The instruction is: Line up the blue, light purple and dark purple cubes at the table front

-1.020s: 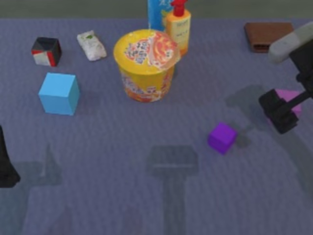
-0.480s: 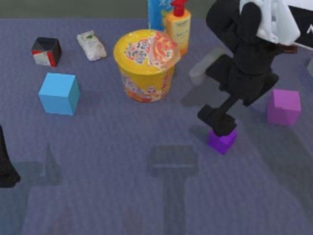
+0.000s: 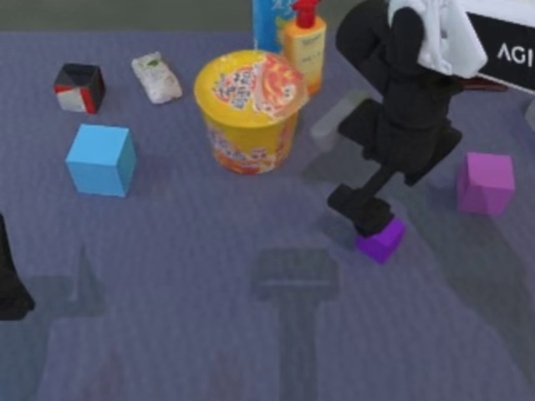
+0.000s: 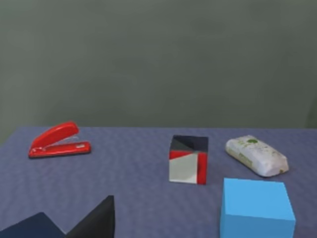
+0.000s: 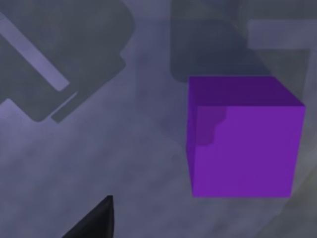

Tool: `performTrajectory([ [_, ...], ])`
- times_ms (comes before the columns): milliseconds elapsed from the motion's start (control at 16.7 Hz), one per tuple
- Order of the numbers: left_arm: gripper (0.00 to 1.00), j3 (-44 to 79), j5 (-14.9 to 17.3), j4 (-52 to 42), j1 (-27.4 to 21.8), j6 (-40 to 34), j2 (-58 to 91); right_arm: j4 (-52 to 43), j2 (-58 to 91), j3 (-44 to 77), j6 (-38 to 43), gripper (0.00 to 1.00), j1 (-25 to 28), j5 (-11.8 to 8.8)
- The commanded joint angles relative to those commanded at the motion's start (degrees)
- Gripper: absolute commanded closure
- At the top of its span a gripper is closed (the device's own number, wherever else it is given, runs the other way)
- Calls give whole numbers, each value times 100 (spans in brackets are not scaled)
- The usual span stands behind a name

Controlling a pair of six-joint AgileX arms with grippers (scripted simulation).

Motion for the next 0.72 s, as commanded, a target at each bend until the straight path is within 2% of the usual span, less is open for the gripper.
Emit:
performTrajectory([
  [180,0,0,0,0,0,0,0,229,84,-174,-12,0,19,0],
  [540,0,0,0,0,0,0,0,1580,551,-1003,9,0,36,5],
  [720,0,0,0,0,0,0,0,1746,631,-1126,12,0,40,5],
])
